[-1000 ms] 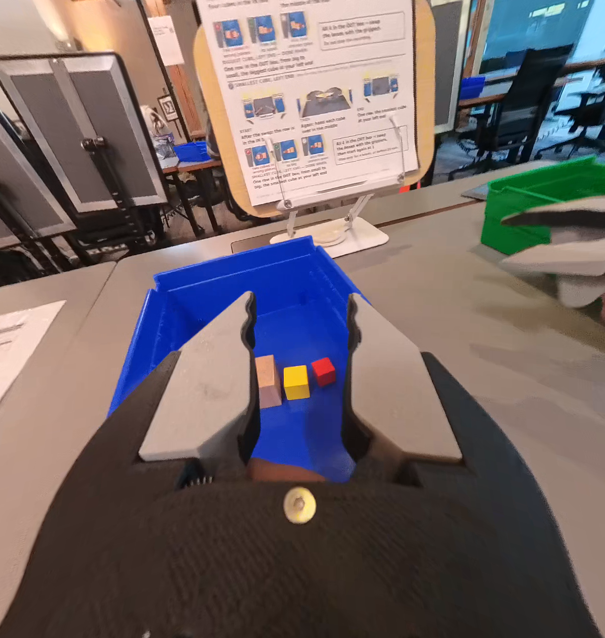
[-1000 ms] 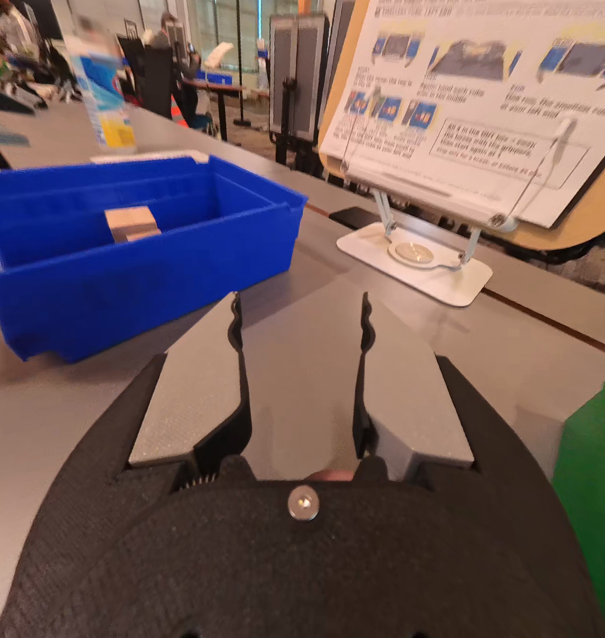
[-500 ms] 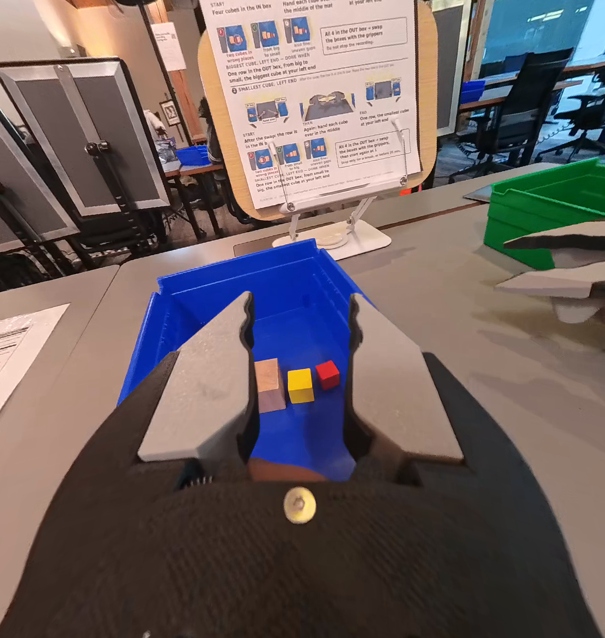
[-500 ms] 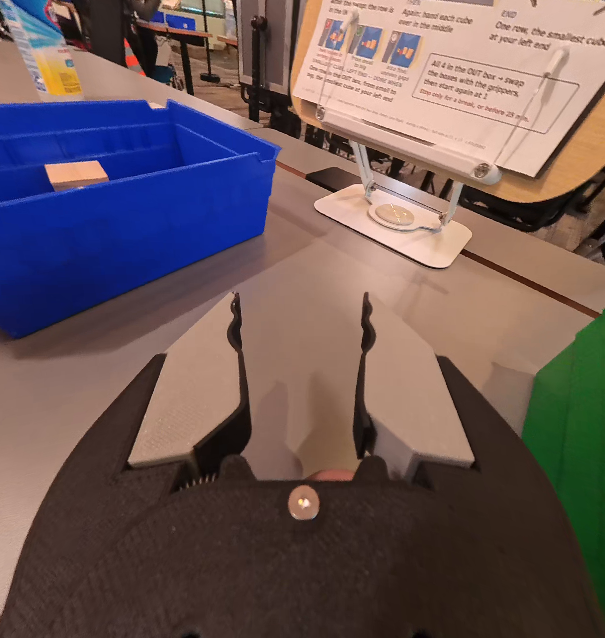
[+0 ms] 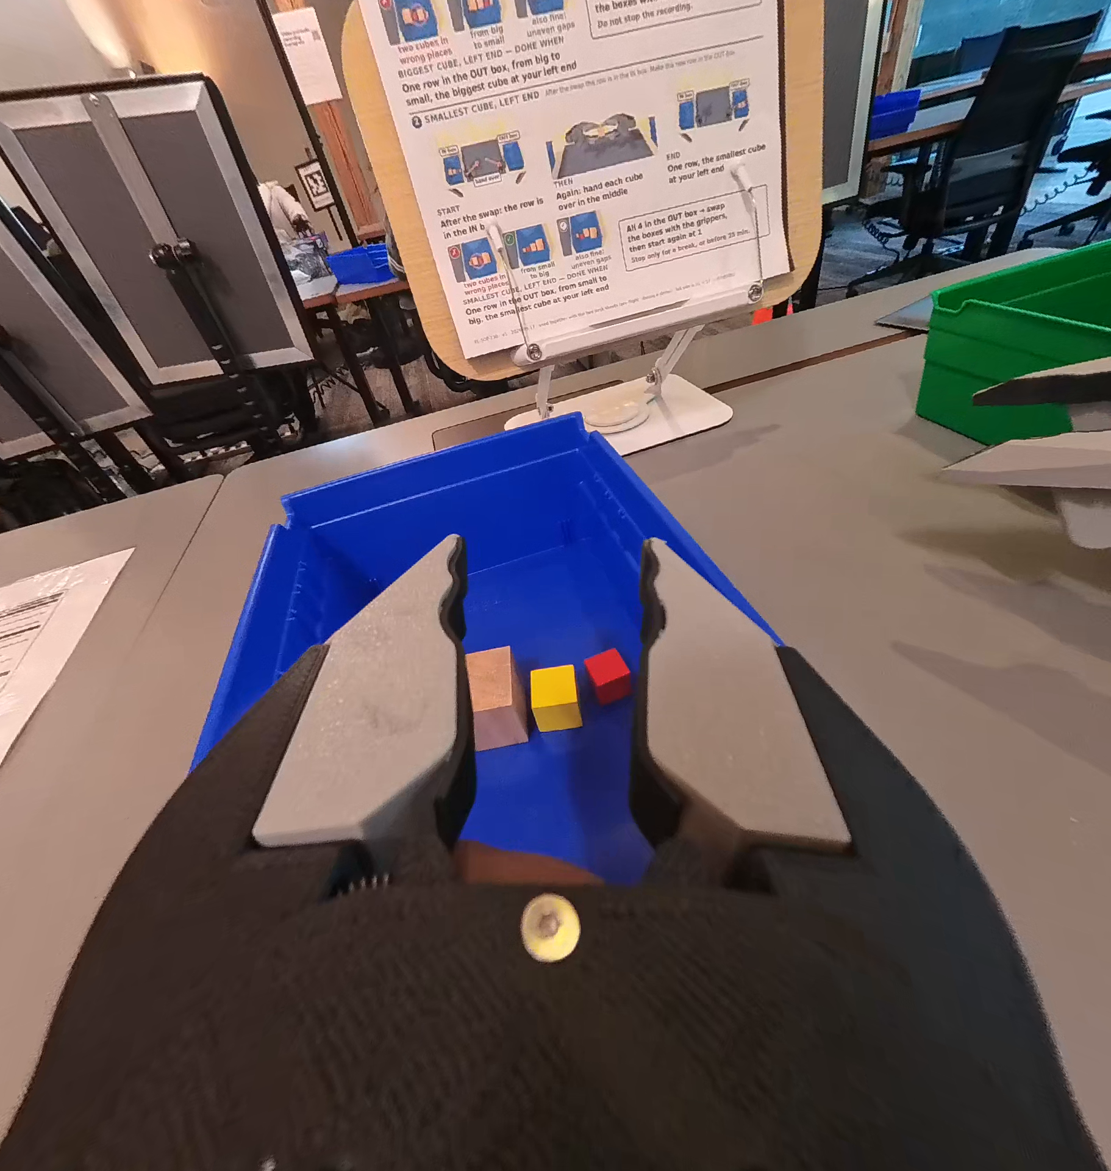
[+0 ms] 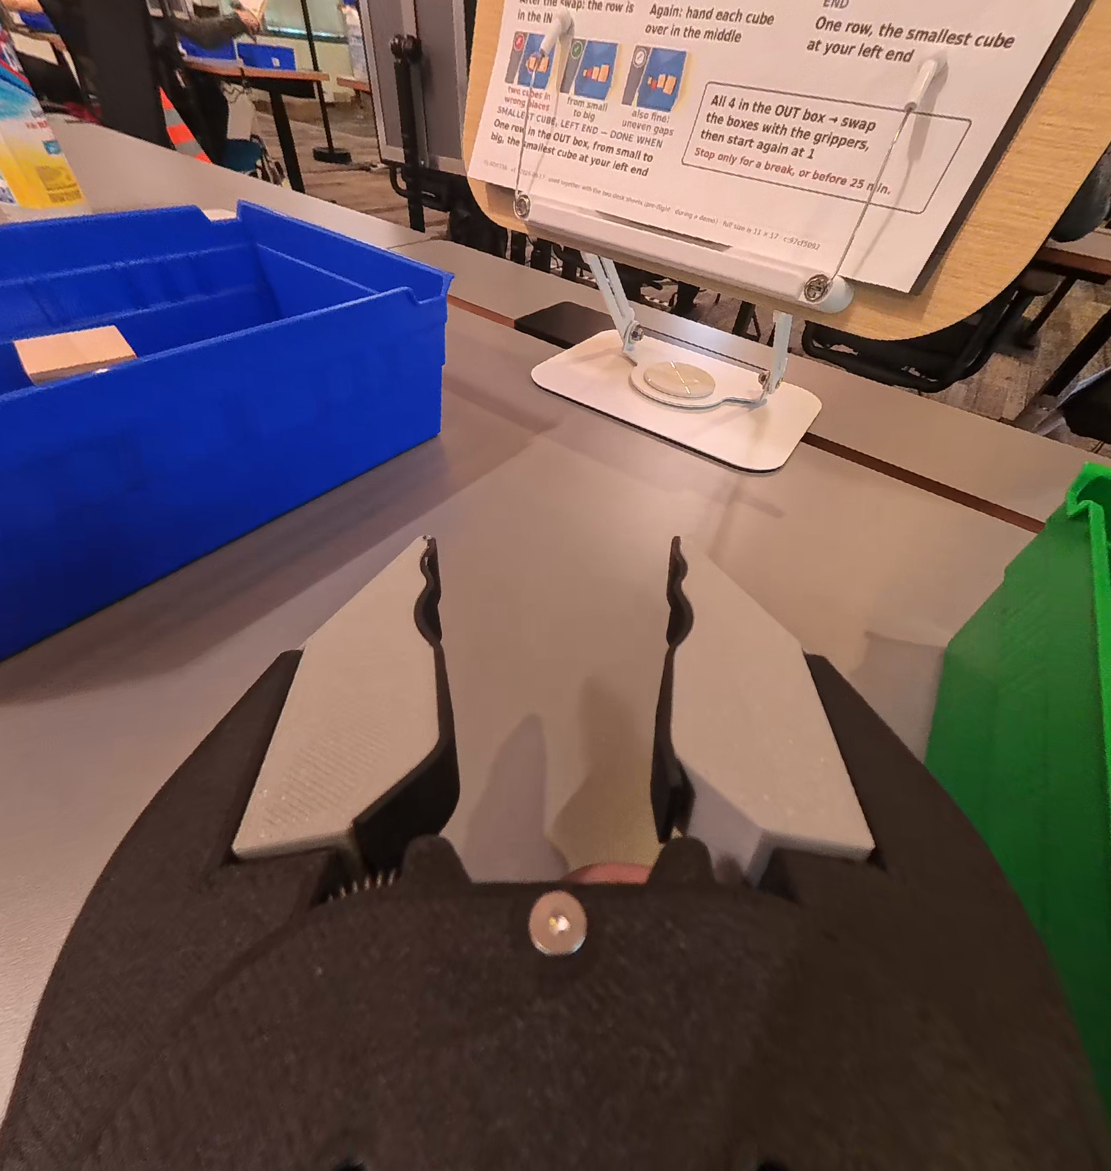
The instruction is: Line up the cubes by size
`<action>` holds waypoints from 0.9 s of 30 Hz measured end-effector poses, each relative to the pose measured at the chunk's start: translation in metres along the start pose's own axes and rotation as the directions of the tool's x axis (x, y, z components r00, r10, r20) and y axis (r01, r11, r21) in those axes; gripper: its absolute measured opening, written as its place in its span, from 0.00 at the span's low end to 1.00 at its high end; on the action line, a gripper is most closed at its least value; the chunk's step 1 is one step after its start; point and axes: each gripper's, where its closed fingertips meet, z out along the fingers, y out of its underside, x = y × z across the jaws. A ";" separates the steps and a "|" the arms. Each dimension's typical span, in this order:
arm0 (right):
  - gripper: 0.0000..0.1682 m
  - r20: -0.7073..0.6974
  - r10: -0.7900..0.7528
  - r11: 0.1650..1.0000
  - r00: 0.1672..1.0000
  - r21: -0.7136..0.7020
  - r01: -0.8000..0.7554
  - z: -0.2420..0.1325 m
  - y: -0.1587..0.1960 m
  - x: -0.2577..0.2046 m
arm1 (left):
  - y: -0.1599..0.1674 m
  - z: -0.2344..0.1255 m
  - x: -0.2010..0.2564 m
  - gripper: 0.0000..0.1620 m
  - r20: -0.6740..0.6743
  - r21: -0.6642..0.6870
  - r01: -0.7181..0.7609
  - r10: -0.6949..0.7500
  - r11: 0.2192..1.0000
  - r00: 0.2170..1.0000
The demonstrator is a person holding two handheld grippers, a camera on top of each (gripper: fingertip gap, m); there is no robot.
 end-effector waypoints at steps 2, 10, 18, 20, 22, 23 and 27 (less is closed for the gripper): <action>0.42 0.003 0.004 1.000 1.000 0.001 -0.004 0.000 0.000 0.000 | 0.000 -0.001 0.000 0.32 0.001 0.000 -0.002 0.002 1.000 1.000; 0.41 0.010 0.009 1.000 1.000 0.003 -0.009 -0.001 -0.001 -0.001 | 0.001 -0.001 0.000 0.33 0.001 -0.006 -0.008 0.008 1.000 1.000; 0.41 0.012 0.006 1.000 1.000 0.001 -0.006 -0.001 -0.001 -0.001 | 0.001 -0.001 0.001 0.32 0.002 -0.008 -0.020 0.020 1.000 1.000; 0.41 0.013 0.008 1.000 1.000 0.003 -0.008 -0.001 -0.001 -0.001 | 0.001 -0.001 0.001 0.32 0.003 -0.009 -0.023 0.023 1.000 1.000; 0.41 0.016 0.012 1.000 1.000 0.002 -0.012 -0.001 -0.001 -0.001 | 0.001 -0.001 0.002 0.32 0.000 -0.008 -0.024 0.024 1.000 1.000; 0.41 0.017 0.013 1.000 1.000 0.001 -0.013 -0.001 -0.001 -0.002 | 0.001 -0.001 0.002 0.32 0.000 -0.009 -0.027 0.027 1.000 1.000; 0.40 0.016 0.011 1.000 1.000 0.002 -0.011 -0.001 -0.001 -0.001 | 0.003 0.000 0.003 0.32 0.003 -0.017 -0.039 0.039 0.999 0.999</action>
